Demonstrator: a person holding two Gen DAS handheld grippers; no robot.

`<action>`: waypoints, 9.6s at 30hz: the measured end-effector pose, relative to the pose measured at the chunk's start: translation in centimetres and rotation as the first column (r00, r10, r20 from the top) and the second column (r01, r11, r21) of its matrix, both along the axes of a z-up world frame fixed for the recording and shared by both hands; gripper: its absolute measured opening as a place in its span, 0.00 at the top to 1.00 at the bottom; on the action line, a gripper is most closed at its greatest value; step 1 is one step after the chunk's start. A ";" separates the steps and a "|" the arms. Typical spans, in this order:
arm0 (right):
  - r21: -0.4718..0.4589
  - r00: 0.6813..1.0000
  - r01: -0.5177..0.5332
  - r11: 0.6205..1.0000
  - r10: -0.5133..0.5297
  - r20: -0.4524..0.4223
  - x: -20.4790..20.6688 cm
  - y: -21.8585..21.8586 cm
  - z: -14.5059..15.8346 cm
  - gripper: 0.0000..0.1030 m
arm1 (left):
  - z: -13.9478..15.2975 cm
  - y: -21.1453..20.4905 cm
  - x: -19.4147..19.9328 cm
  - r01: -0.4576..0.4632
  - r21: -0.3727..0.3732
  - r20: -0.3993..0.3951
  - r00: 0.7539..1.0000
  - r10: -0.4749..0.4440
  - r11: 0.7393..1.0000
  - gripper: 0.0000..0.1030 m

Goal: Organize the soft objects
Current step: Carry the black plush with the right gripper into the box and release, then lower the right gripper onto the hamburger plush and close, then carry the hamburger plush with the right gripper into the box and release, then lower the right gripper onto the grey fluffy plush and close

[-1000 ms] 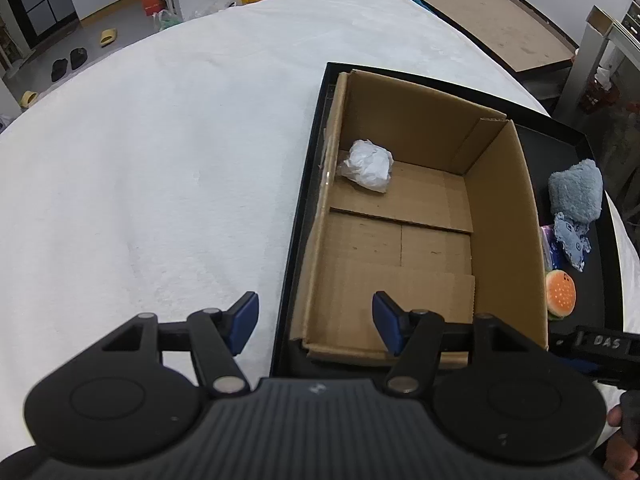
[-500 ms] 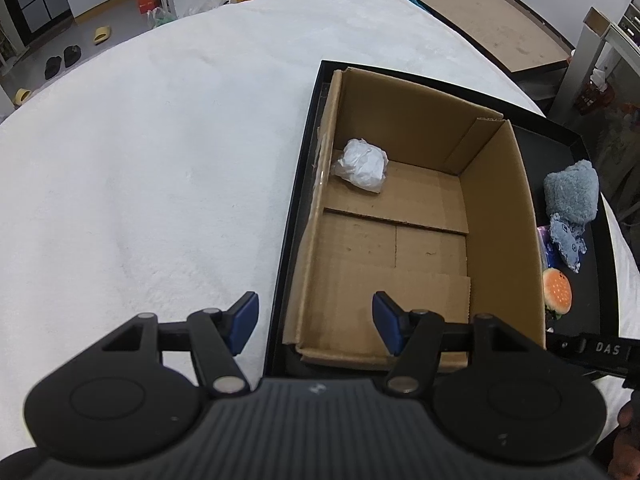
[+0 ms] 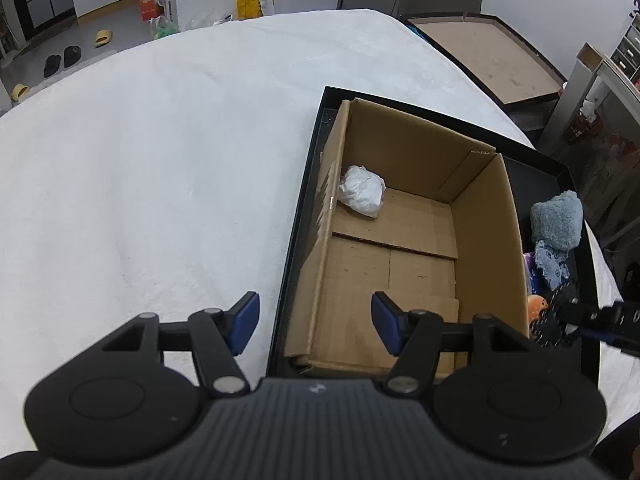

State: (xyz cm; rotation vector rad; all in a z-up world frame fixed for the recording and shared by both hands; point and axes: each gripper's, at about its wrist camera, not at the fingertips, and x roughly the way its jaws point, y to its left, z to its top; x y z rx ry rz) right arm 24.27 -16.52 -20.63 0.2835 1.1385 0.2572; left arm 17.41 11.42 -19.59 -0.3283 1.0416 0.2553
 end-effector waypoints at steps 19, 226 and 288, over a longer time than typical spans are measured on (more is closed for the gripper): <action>0.005 0.986 -0.076 0.997 0.074 0.148 1.3 5.1 5.4 0.73 | -1.9 0.7 -0.3 0.019 -0.021 0.020 1.000 -0.019 1.000 0.88; -0.111 0.963 -0.201 0.973 0.217 0.158 3.1 5.4 5.2 0.30 | -0.6 0.4 1.1 -0.011 -0.021 -0.003 1.000 0.011 1.000 0.54; -0.065 0.991 0.051 0.997 -0.042 0.130 11.7 -3.4 -5.0 0.42 | -2.4 -3.5 6.8 -0.005 0.153 -0.095 0.995 0.020 0.988 0.32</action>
